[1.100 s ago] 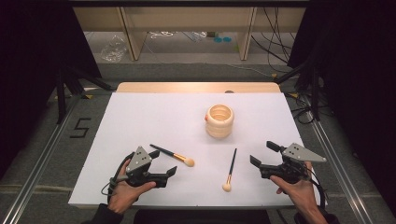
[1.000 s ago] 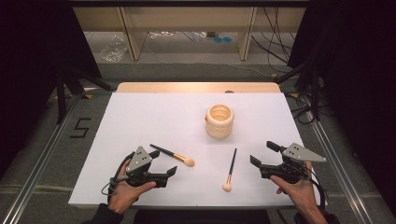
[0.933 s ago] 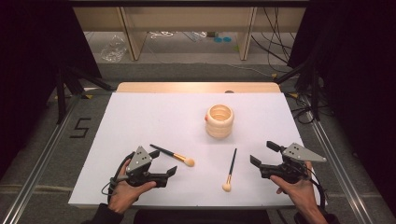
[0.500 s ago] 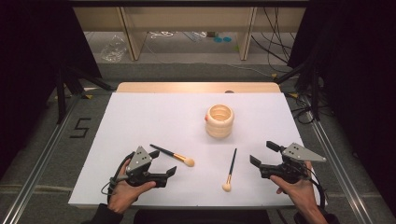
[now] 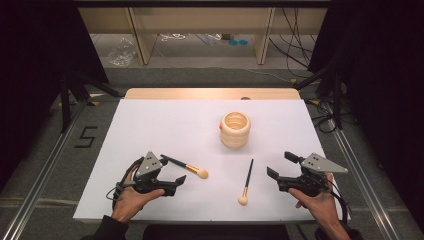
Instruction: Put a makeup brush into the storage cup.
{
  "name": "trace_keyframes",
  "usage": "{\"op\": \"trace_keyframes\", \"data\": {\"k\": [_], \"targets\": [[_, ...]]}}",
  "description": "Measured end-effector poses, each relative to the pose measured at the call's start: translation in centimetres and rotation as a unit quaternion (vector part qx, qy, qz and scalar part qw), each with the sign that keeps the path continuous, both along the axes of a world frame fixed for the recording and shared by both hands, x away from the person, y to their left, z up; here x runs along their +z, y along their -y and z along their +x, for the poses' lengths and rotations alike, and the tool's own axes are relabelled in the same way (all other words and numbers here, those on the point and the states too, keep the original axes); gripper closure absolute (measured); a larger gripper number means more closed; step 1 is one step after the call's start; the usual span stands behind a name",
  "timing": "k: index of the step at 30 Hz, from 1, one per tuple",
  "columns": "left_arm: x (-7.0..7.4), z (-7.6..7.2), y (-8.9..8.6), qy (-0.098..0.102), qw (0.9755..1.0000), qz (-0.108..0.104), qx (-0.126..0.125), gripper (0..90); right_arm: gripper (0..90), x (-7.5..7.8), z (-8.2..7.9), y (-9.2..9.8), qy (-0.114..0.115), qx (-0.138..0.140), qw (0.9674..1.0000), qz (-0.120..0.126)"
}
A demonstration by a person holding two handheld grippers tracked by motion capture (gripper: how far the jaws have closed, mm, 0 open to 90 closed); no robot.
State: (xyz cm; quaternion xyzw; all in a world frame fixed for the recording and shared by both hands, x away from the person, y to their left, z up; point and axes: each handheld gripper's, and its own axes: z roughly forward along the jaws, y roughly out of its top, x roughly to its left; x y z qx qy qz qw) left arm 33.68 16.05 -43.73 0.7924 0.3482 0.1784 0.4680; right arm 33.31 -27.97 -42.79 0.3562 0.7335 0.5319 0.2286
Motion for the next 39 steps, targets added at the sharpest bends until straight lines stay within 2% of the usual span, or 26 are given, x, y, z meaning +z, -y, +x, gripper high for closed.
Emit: {"op": "trace_keyframes", "data": {"k": [3, 4, 6, 7, 10, 11, 12, 13, 16, 18, 20, 21, 22, 23, 24, 26, 27, 28, 29, 30, 31, 32, 33, 34, 36, 39], "targets": [[0.6, 1.0, 0.0, 0.002, 0.9999, 0.014, -0.010, 16.4, 15.7, -0.1, 0.0, -0.1, 0.002, 0.002, 1.0000, 0.003], [0.8, 1.5, -0.1, 0.005, 0.9995, 0.027, -0.014, 16.4, 15.7, -0.1, 0.1, -0.1, 0.003, 0.003, 1.0000, 0.004], [1.0, 1.8, -0.1, -0.003, 0.9993, 0.033, -0.016, 16.7, 15.7, 0.0, 0.1, 0.0, -0.002, 0.004, 1.0000, 0.000], [1.1, 2.5, -0.2, -0.007, 0.9983, 0.053, -0.022, 16.9, 15.7, 0.0, 0.1, -0.1, -0.001, 0.003, 1.0000, 0.001], [1.4, 3.6, -0.3, -0.012, 0.9963, 0.077, -0.037, 17.2, 15.8, -0.1, 0.1, -0.1, -0.003, 0.005, 1.0000, -0.002], [1.4, 4.0, -0.5, -0.014, 0.9947, 0.090, -0.049, 17.2, 15.7, -0.1, 0.2, -0.1, -0.003, 0.005, 1.0000, -0.002], [1.4, 4.0, -0.5, -0.014, 0.9947, 0.090, -0.049, 17.7, 15.7, -0.1, 0.2, -0.1, -0.003, 0.005, 1.0000, -0.002], [1.5, 4.8, -0.6, -0.028, 0.9932, 0.101, -0.050, 18.0, 15.7, -0.1, 0.2, -0.1, -0.002, 0.003, 1.0000, -0.001], [1.5, 5.8, -0.6, -0.038, 0.9909, 0.114, -0.061, 18.1, 15.8, -0.2, 0.3, -0.2, 0.003, 0.007, 1.0000, 0.006], [1.4, 6.4, -0.5, -0.046, 0.9878, 0.130, -0.072, 18.1, 15.8, -0.2, 0.3, -0.2, 0.001, 0.006, 1.0000, 0.005], [1.3, 6.7, -0.4, -0.051, 0.9871, 0.133, -0.072, 18.5, 15.8, -0.2, 0.3, -0.2, 0.002, 0.006, 1.0000, 0.006], [1.2, 7.2, -0.3, -0.057, 0.9852, 0.143, -0.075, 20.5, 15.8, -0.2, 0.3, -0.3, 0.000, 0.009, 0.9999, 0.006], [1.1, 7.5, -0.2, -0.059, 0.9839, 0.150, -0.077, 21.1, 15.8, -0.1, 0.1, -0.2, -0.021, 0.008, 0.9997, -0.007], [1.0, 7.7, -0.1, -0.064, 0.9813, 0.160, -0.086, 20.9, 15.8, -0.1, 0.1, -0.1, -0.019, 0.010, 0.9997, -0.008], [1.0, 8.0, -0.1, -0.069, 0.9790, 0.168, -0.093, 21.0, 15.8, -0.2, 0.2, -0.3, -0.014, 0.012, 0.9998, 0.011], [0.7, 8.5, 0.2, -0.080, 0.9751, 0.179, -0.103, 21.6, 15.8, -0.2, 0.2, -0.4, -0.011, 0.012, 0.9998, 0.012], [0.6, 8.7, 0.4, -0.084, 0.9722, 0.188, -0.112, 21.7, 15.8, 0.0, 0.1, -0.2, -0.023, 0.010, 0.9997, -0.007], [0.5, 8.9, 0.5, -0.088, 0.9710, 0.190, -0.116, 22.1, 15.8, -0.3, 0.2, -0.4, -0.016, 0.014, 0.9998, 0.006], [0.5, 8.9, 0.5, -0.088, 0.9710, 0.190, -0.116, 22.7, 15.8, -0.3, 0.2, -0.4, -0.017, 0.013, 0.9997, 0.006], [0.3, 9.4, 0.7, -0.095, 0.9671, 0.200, -0.126, 23.3, 15.8, -0.2, 0.2, -0.3, -0.014, 0.009, 0.9999, 0.002], [0.2, 9.7, 0.8, -0.098, 0.9641, 0.210, -0.130, 23.9, 15.8, 0.0, 0.1, -0.2, -0.022, 0.011, 0.9997, -0.007], [0.2, 9.7, 0.8, -0.098, 0.9641, 0.210, -0.130, 24.6, 15.8, 0.0, 0.1, -0.2, -0.022, 0.011, 0.9997, -0.007], [0.1, 9.8, 1.0, -0.099, 0.9633, 0.211, -0.132, 25.6, 15.8, -0.3, 0.3, -0.4, -0.016, 0.015, 0.9997, 0.006], [-0.2, 10.2, 1.4, -0.101, 0.9610, 0.217, -0.139, 26.4, 15.9, -0.3, 0.3, -0.4, -0.016, 0.014, 0.9998, 0.003], [-0.3, 10.3, 1.5, -0.107, 0.9600, 0.217, -0.141, 28.6, 15.8, -0.3, 0.3, -0.4, -0.017, 0.014, 0.9998, -0.001], [-1.0, 11.3, 1.8, -0.129, 0.9497, 0.242, -0.152, 30.4, 15.9, -0.3, 0.3, -0.5, -0.015, 0.018, 0.9997, 0.006]]}}
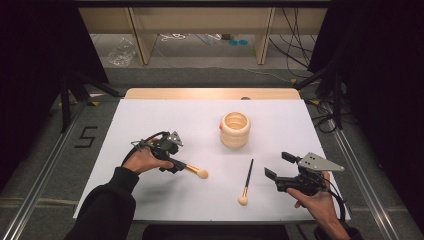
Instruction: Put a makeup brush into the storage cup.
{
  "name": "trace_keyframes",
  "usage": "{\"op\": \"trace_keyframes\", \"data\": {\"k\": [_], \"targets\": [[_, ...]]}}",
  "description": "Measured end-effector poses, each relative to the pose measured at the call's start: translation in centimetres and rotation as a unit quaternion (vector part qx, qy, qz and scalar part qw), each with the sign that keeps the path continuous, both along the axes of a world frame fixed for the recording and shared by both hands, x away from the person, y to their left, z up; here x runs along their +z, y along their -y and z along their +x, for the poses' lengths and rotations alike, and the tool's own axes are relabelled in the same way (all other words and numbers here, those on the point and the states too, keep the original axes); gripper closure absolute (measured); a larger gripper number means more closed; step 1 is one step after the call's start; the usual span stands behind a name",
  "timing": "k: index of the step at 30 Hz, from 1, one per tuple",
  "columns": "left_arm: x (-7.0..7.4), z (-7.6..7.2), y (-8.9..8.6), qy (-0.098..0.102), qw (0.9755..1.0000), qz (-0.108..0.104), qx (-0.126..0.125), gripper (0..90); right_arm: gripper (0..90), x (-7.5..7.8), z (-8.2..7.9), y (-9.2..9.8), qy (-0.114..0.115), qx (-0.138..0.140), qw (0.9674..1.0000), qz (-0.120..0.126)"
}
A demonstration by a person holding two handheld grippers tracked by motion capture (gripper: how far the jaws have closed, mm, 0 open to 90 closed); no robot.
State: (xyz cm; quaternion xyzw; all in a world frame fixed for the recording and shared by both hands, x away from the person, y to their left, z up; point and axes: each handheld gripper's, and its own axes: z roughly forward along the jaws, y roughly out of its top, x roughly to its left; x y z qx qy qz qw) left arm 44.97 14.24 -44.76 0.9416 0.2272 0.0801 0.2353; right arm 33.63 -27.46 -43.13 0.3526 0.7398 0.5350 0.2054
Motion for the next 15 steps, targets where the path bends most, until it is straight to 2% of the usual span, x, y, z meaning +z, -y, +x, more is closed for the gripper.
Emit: {"op": "trace_keyframes", "data": {"k": [2, 3, 4, 7, 8, 9, 10, 11, 15], "targets": [[-0.1, 0.6, 0.0, -0.005, 0.9999, 0.013, -0.006, 32.7, 15.9, 0.1, -0.1, 0.1, -0.003, -0.003, 1.0000, -0.008], [-0.1, 0.6, 0.0, -0.005, 0.9999, 0.013, -0.006, 33.7, 16.0, 0.1, -0.1, 0.1, -0.001, -0.003, 1.0000, -0.007], [-0.1, 0.9, 0.1, -0.007, 0.9997, 0.022, -0.008, 34.0, 16.0, 0.0, 0.0, 0.0, 0.000, 0.001, 1.0000, 0.001], [-0.1, 1.2, 0.3, -0.014, 0.9997, 0.016, -0.011, 37.0, 16.0, 0.1, 0.0, 0.1, -0.001, -0.001, 1.0000, -0.008], [-0.5, 1.1, 0.5, -0.031, 0.9993, 0.016, -0.009, 37.8, 16.0, 0.0, 0.0, 0.0, -0.006, 0.001, 1.0000, 0.000], [-0.5, 1.1, 0.5, -0.031, 0.9993, 0.016, -0.009, 39.6, 16.0, 0.1, 0.0, 0.1, 0.000, -0.001, 1.0000, -0.007], [-0.9, 1.3, 0.6, -0.037, 0.9989, 0.024, -0.017, 41.4, 16.0, 0.0, 0.0, 0.0, 0.001, 0.003, 1.0000, 0.001], [-0.9, 1.4, 0.6, -0.038, 0.9985, 0.033, -0.022, 42.4, 16.0, 0.1, 0.0, 0.0, -0.003, 0.000, 1.0000, -0.009], [-1.2, 1.4, 0.7, -0.046, 0.9980, 0.040, -0.019, 49.0, 16.1, 0.0, 0.0, 0.0, -0.004, 0.003, 1.0000, -0.004]]}}
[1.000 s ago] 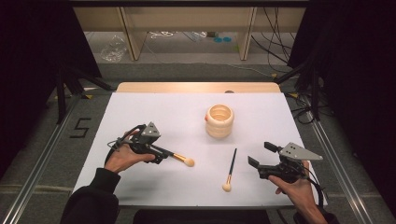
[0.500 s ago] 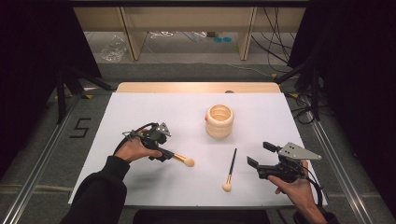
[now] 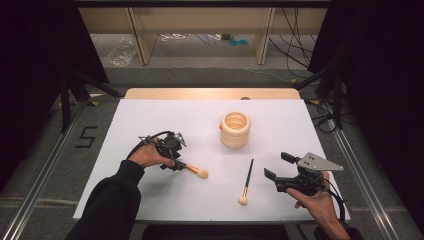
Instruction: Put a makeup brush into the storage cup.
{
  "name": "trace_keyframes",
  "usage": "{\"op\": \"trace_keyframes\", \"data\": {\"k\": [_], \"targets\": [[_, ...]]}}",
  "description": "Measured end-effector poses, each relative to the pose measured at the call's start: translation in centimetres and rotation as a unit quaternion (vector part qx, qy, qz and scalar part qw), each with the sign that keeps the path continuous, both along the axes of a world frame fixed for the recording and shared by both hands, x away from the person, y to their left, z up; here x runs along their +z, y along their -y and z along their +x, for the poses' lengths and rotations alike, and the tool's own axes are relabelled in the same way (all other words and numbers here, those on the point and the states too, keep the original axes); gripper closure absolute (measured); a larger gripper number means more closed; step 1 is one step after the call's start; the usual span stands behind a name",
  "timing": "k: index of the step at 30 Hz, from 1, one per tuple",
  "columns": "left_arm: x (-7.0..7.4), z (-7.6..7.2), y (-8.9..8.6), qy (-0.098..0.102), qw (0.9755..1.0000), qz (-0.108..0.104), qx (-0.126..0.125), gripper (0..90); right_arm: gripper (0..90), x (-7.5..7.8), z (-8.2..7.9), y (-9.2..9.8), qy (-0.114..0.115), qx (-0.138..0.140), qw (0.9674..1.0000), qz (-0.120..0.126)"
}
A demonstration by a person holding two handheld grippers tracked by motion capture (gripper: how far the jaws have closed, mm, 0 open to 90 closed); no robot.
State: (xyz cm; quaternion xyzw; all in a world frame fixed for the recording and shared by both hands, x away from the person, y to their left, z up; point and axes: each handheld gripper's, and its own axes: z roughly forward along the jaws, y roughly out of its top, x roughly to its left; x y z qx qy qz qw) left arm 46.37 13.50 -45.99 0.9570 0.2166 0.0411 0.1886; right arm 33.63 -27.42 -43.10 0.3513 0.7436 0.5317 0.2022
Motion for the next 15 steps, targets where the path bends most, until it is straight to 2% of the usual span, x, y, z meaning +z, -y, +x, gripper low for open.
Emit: {"op": "trace_keyframes", "data": {"k": [1, 4, 7, 9, 10, 11, 14, 15], "targets": [[0.1, 0.0, 0.0, -0.004, 0.9999, 0.012, -0.002, 50.5, 16.1, 0.0, 0.0, 0.0, 0.001, -0.001, 1.0000, -0.004], [-0.1, 0.0, 0.2, -0.010, 0.9998, 0.014, -0.003, 56.6, 16.2, 0.0, 0.1, -0.1, 0.003, -0.003, 1.0000, -0.004], [0.0, 0.1, 0.6, -0.023, 0.9989, 0.040, -0.013, 61.9, 16.3, 0.0, 0.1, -0.1, 0.001, 0.000, 1.0000, -0.004], [-0.1, 0.0, 0.8, -0.030, 0.9986, 0.041, -0.014, 63.2, 16.4, 0.0, 0.1, -0.1, 0.001, 0.000, 1.0000, -0.005], [0.0, 0.1, 1.1, -0.028, 0.9980, 0.052, -0.022, 65.6, 16.3, 0.0, 0.1, -0.1, -0.002, 0.000, 1.0000, -0.008], [0.0, 0.2, 1.2, -0.028, 0.9978, 0.056, -0.022, 67.2, 16.4, 0.0, 0.2, 0.0, 0.007, 0.000, 0.9999, -0.008], [0.1, 0.2, 1.3, -0.033, 0.9971, 0.064, -0.026, 70.8, 16.5, -0.1, 0.2, -0.1, 0.004, 0.004, 1.0000, -0.007], [0.1, 0.2, 1.4, -0.039, 0.9967, 0.065, -0.029, 71.8, 16.4, 0.0, 0.1, -0.1, -0.004, 0.003, 0.9999, -0.010]]}}
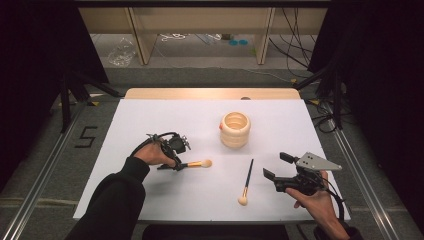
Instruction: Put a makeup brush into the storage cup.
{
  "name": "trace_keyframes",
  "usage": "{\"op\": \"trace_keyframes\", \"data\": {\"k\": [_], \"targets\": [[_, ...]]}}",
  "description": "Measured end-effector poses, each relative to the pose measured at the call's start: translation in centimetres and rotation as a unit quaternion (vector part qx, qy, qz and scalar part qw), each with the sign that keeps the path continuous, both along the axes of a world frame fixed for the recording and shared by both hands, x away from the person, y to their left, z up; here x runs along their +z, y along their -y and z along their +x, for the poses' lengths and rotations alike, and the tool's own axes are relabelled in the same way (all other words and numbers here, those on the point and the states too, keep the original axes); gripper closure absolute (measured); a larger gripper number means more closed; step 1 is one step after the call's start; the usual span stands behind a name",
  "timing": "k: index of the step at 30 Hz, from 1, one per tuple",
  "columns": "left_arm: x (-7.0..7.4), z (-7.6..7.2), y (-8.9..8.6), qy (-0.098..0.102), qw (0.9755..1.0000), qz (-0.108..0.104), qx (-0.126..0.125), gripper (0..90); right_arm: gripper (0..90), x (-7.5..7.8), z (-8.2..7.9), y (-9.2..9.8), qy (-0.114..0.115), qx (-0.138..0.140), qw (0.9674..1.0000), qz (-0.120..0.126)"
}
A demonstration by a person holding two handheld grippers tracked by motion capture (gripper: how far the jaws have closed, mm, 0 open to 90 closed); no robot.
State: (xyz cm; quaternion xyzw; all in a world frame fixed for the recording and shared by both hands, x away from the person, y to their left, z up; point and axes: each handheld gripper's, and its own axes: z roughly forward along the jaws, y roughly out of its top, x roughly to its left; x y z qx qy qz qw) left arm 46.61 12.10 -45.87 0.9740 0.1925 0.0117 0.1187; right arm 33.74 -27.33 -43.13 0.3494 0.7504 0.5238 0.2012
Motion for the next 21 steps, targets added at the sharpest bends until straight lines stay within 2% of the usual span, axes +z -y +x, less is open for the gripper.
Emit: {"op": "trace_keyframes", "data": {"k": [4, 7, 8, 10, 16, 21], "targets": [[0.05, 0.08, 0.32, -0.002, 0.9999, 0.007, -0.008, 71.9, 16.6, 0.02, 0.04, -0.02, 0.003, 0.001, 1.0000, -0.001], [0.04, 0.13, 0.52, -0.003, 0.9999, 0.007, -0.010, 71.3, 16.5, -0.01, 0.01, -0.04, -0.003, 0.003, 1.0000, -0.002], [0.07, 0.17, 0.69, -0.004, 0.9998, 0.013, -0.012, 71.9, 16.6, -0.02, 0.10, -0.05, 0.007, 0.005, 1.0000, 0.003], [0.06, 0.31, 0.65, -0.009, 0.9998, 0.012, -0.009, 73.2, 16.6, 0.04, -0.01, -0.07, -0.004, 0.005, 1.0000, -0.002], [0.05, 0.62, 0.52, -0.014, 0.9998, 0.010, -0.002, 77.5, 16.7, -0.04, 0.04, -0.14, -0.002, 0.006, 1.0000, -0.001], [0.13, 0.74, 0.86, -0.020, 0.9995, 0.023, -0.005, 77.8, 16.8, 0.02, 0.01, -0.15, -0.005, 0.006, 1.0000, 0.000]]}}
